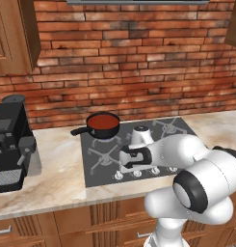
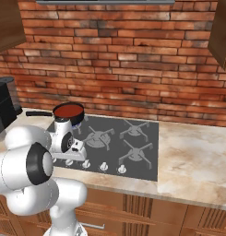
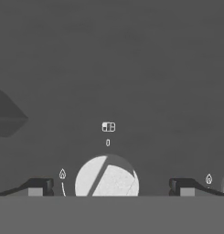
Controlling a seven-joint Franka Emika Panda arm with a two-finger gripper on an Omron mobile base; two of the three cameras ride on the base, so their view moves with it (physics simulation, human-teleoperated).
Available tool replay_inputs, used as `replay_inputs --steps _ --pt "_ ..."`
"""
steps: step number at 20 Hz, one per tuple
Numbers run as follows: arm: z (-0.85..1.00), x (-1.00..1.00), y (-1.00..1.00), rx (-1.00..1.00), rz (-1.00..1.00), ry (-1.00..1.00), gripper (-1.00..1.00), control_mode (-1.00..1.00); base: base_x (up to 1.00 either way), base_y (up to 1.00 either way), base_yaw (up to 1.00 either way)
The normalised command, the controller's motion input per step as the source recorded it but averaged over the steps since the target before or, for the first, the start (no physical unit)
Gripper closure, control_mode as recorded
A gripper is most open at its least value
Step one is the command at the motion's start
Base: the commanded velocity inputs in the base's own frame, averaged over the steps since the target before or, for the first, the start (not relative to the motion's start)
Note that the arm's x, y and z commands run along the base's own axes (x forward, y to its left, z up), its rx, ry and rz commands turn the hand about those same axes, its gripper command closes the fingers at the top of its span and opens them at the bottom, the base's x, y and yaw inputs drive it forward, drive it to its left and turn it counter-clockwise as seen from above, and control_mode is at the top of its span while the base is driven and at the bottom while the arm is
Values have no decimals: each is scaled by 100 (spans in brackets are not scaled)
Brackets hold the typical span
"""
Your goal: Wait until the marinara sauce is simmered to a deep red color and then turn off the stove.
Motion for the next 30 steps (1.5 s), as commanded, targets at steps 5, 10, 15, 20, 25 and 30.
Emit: replay_inputs --steps 5,10,15,20,25,30 --pt "0 0 0 0 0 0 100 -100 0 0 0" --pt "0 0 0 0 0 0 100 -100 0 0 0" --pt "0 0 0 10 -8 0 100 -100 0 0 0" --pt "-2 0 -7 15 -23 0 100 -100 0 0 0" --pt "-9 0 -6 10 -30 0 100 -100 0 0 0" --pt "-11 -7 -11 9 -42 0 100 -100 0 0 0"
